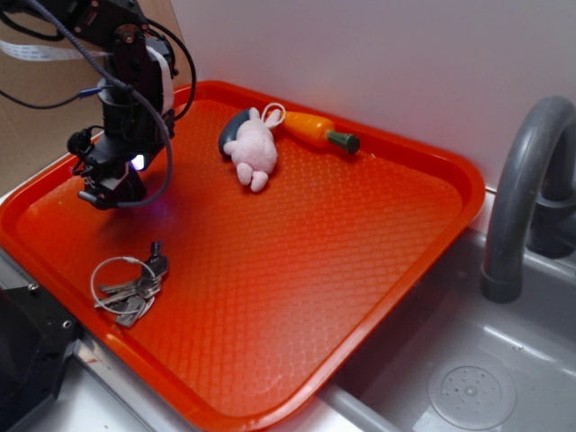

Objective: Grab the black box.

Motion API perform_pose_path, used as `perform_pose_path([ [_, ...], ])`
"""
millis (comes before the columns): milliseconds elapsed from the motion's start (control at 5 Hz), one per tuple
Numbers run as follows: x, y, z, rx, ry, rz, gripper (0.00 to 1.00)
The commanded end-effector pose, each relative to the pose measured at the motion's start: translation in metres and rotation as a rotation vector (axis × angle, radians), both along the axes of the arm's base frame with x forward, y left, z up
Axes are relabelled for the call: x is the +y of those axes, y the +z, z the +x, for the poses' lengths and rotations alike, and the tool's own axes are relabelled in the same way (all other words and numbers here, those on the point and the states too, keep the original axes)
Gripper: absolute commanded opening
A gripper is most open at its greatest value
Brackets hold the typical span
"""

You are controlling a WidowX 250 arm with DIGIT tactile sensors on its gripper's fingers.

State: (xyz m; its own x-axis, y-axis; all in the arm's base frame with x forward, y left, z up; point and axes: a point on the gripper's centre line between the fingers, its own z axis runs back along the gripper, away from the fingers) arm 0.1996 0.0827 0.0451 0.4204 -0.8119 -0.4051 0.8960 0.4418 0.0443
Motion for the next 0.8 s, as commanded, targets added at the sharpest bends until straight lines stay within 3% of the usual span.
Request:
perform_pose_path([
  [0, -0.019, 0.074, 0.011, -0.033, 0.251, -0.084, 0.00],
  [200, -0.055, 0.127, 0.033, -0.112, 0.436, -0.282, 0.00],
  [400, -0.096, 0.159, 0.042, -0.155, 0.683, -0.279, 0.00],
  [600, -0.112, 0.163, 0.044, -0.395, 0.880, -0.278, 0.00],
])
